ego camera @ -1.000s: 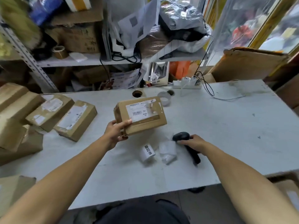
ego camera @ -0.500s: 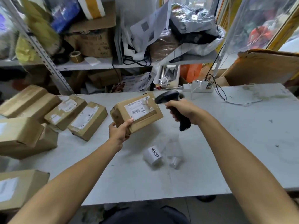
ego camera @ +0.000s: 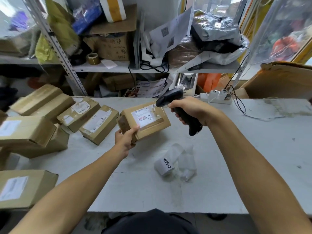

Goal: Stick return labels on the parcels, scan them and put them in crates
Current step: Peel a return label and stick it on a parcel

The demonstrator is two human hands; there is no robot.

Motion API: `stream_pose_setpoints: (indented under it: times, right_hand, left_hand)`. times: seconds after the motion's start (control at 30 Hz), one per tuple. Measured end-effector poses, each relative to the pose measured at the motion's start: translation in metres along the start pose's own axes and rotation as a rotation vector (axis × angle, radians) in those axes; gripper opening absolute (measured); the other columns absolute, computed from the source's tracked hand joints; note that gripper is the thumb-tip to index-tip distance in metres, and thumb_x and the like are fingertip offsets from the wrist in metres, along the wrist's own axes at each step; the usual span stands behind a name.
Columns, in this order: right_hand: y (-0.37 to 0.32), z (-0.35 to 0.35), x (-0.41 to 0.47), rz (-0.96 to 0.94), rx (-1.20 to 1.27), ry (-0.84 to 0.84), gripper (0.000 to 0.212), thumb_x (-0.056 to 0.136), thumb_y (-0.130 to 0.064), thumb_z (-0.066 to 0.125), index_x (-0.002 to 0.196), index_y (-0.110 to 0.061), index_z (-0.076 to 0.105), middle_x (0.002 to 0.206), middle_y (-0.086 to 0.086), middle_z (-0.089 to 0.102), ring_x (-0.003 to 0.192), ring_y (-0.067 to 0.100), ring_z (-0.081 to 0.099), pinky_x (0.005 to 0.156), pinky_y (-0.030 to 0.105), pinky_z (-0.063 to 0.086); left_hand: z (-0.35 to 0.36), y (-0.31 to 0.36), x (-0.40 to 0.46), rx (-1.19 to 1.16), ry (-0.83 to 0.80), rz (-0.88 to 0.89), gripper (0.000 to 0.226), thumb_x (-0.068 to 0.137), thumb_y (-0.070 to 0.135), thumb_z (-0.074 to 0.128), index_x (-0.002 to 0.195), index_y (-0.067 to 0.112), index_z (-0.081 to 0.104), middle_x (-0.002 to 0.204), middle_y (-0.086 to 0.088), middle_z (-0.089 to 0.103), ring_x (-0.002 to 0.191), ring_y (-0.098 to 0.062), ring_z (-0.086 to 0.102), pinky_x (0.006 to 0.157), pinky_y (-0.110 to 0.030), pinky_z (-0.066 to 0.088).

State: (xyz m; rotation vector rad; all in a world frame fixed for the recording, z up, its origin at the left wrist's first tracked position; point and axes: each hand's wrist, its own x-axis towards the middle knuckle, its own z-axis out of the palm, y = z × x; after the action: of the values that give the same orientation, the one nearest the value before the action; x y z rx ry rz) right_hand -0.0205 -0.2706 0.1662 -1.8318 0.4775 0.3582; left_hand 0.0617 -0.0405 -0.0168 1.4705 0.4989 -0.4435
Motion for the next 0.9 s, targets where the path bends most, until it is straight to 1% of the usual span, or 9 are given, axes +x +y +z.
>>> stream_pose_setpoints:
  times: [0.13, 0.33, 0.47, 0.6, 0.73, 0.83, 0.9]
  right_hand:
    - [0.001, -0.002, 0.002, 0.019, -0.031, 0.006, 0.024, 0.093, -0.033, 0.064, 0.091, -0.009, 0.066, 0.073, 0.004, 0.059, 0.065, 0.017, 0.054, 0.057, 0.027, 0.048]
    - [-0.002, -0.008, -0.001, 0.005, -0.023, 0.033, 0.025, 0.093, -0.032, 0.065, 0.089, -0.007, 0.066, 0.07, 0.004, 0.058, 0.059, 0.016, 0.053, 0.054, 0.025, 0.047]
    - [-0.005, -0.015, -0.006, 0.0, -0.034, 0.026, 0.025, 0.092, -0.033, 0.066, 0.087, -0.009, 0.066, 0.068, 0.004, 0.059, 0.06, 0.016, 0.054, 0.054, 0.026, 0.048]
    - [-0.009, -0.021, -0.011, -0.013, -0.039, 0.025, 0.026, 0.093, -0.035, 0.066, 0.089, -0.009, 0.067, 0.07, 0.004, 0.06, 0.061, 0.017, 0.055, 0.054, 0.025, 0.048]
    - [-0.011, -0.024, -0.014, -0.031, -0.054, 0.025, 0.028, 0.093, -0.036, 0.066, 0.092, -0.008, 0.069, 0.071, 0.005, 0.061, 0.059, 0.015, 0.056, 0.052, 0.024, 0.049]
    - [-0.011, -0.026, -0.015, -0.031, -0.059, 0.024, 0.03, 0.093, -0.036, 0.066, 0.094, -0.007, 0.069, 0.073, 0.006, 0.061, 0.061, 0.016, 0.056, 0.055, 0.024, 0.049]
    - [-0.005, -0.028, -0.011, -0.022, -0.044, 0.04, 0.031, 0.093, -0.035, 0.067, 0.097, -0.005, 0.07, 0.075, 0.006, 0.062, 0.063, 0.016, 0.057, 0.058, 0.026, 0.05]
  left_hand:
    - [-0.003, 0.0, 0.002, -0.002, -0.001, -0.028, 0.074, 0.077, 0.033, 0.087, 0.137, 0.015, 0.048, 0.127, -0.008, 0.062, 0.113, -0.03, 0.062, 0.097, -0.056, 0.054]
    - [-0.004, 0.0, 0.004, -0.009, -0.014, -0.041, 0.079, 0.077, 0.034, 0.087, 0.141, 0.013, 0.045, 0.128, -0.009, 0.061, 0.111, -0.028, 0.062, 0.096, -0.056, 0.054]
    - [-0.004, 0.0, 0.004, -0.026, -0.032, -0.049, 0.078, 0.079, 0.033, 0.085, 0.142, 0.012, 0.043, 0.126, -0.009, 0.059, 0.102, -0.023, 0.062, 0.098, -0.057, 0.053]
    - [-0.004, 0.0, 0.004, -0.034, -0.037, -0.051, 0.072, 0.081, 0.031, 0.084, 0.139, 0.012, 0.046, 0.122, -0.009, 0.06, 0.096, -0.019, 0.061, 0.099, -0.057, 0.052]
    - [-0.007, -0.002, 0.005, -0.047, -0.035, -0.05, 0.074, 0.08, 0.033, 0.084, 0.14, 0.011, 0.047, 0.126, -0.01, 0.061, 0.1, -0.022, 0.062, 0.098, -0.057, 0.053]
    - [-0.008, -0.004, 0.005, -0.042, -0.034, -0.044, 0.073, 0.082, 0.034, 0.083, 0.142, 0.013, 0.047, 0.128, -0.009, 0.06, 0.1, -0.021, 0.062, 0.1, -0.057, 0.052]
    - [-0.008, -0.005, 0.005, -0.014, -0.026, -0.024, 0.073, 0.083, 0.039, 0.081, 0.142, 0.014, 0.048, 0.13, -0.008, 0.06, 0.105, -0.022, 0.062, 0.103, -0.055, 0.05]
